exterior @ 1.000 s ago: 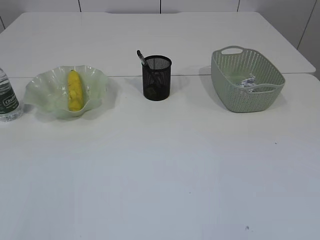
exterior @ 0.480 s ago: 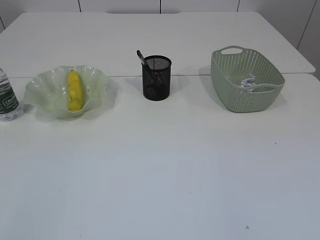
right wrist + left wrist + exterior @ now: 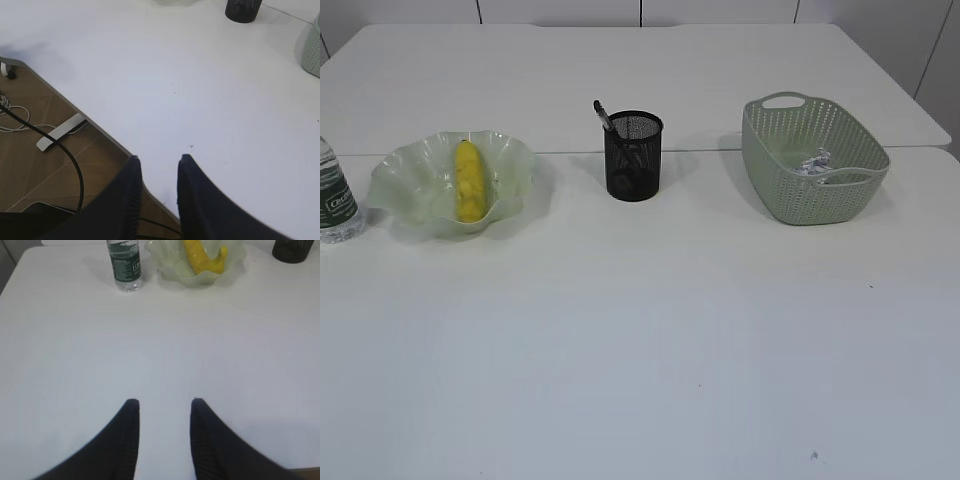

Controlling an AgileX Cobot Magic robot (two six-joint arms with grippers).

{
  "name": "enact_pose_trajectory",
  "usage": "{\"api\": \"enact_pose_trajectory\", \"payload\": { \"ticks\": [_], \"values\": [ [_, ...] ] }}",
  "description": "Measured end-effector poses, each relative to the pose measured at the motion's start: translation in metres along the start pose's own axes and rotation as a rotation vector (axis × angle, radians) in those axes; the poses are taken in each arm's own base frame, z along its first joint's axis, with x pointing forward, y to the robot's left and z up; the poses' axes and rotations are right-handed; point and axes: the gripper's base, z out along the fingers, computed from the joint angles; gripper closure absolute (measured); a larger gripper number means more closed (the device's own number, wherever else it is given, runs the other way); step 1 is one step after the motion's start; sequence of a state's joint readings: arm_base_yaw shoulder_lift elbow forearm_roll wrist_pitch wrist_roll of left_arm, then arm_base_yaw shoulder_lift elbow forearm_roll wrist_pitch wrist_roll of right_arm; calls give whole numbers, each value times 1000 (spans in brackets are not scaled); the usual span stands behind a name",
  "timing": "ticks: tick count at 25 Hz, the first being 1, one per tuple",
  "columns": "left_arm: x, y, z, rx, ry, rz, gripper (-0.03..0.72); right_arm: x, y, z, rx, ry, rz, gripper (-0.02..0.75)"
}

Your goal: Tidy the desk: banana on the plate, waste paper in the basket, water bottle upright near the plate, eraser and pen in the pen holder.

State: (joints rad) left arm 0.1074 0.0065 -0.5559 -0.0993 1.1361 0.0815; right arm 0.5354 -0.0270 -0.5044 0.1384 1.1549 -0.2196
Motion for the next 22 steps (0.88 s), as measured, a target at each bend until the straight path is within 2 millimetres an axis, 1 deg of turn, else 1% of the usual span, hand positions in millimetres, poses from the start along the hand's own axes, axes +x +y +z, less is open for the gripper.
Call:
{"api": "enact_pose_trajectory", "payload": {
  "ticks": [3,22],
  "values": [
    [6,1,9,0,23,0,454,0,0,0,0,0,0,546],
    [6,1,10,0,19,1,455,0,0,0,-1,0,-2,546]
  ]
}}
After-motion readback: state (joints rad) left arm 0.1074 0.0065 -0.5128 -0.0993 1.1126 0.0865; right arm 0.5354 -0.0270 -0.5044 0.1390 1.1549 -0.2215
